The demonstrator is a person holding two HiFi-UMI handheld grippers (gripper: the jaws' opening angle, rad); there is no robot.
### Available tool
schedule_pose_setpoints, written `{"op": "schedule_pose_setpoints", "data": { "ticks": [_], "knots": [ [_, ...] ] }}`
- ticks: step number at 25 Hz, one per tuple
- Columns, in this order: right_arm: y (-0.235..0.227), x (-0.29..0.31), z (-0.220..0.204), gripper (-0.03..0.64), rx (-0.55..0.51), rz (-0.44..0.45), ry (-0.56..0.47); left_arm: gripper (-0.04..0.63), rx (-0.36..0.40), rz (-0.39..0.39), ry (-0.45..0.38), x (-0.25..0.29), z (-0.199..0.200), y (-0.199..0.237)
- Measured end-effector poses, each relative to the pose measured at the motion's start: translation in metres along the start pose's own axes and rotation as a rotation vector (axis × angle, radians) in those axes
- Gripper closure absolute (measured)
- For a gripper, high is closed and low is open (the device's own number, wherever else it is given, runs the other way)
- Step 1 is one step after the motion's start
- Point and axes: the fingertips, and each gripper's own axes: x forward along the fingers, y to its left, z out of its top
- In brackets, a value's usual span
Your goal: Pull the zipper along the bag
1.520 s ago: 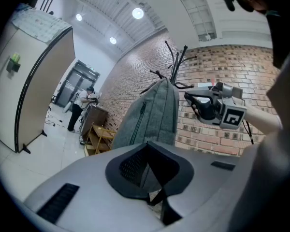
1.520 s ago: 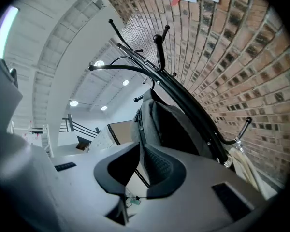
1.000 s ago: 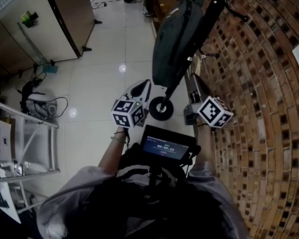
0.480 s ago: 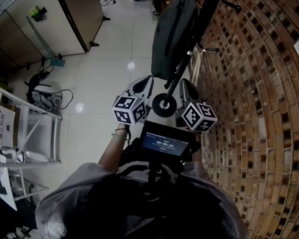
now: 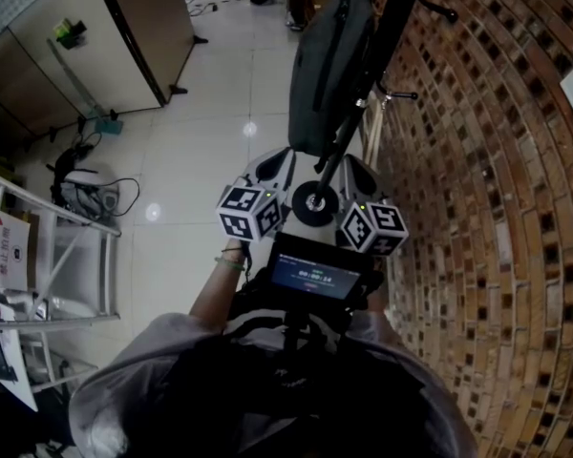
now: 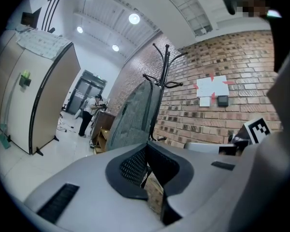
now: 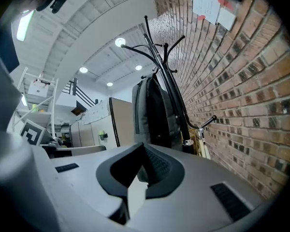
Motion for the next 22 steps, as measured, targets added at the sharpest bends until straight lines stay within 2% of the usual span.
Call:
{"op": "schedule_pose_setpoints", "data": {
  "ticks": [22],
  "knots": [
    [0.0019,-0.0018,0.0060,0.627,-0.039,-0.021,-0.018,0.588,-0.006,-0.013,0.007,0.0015,-0.0014,-0.0012]
  ]
}}
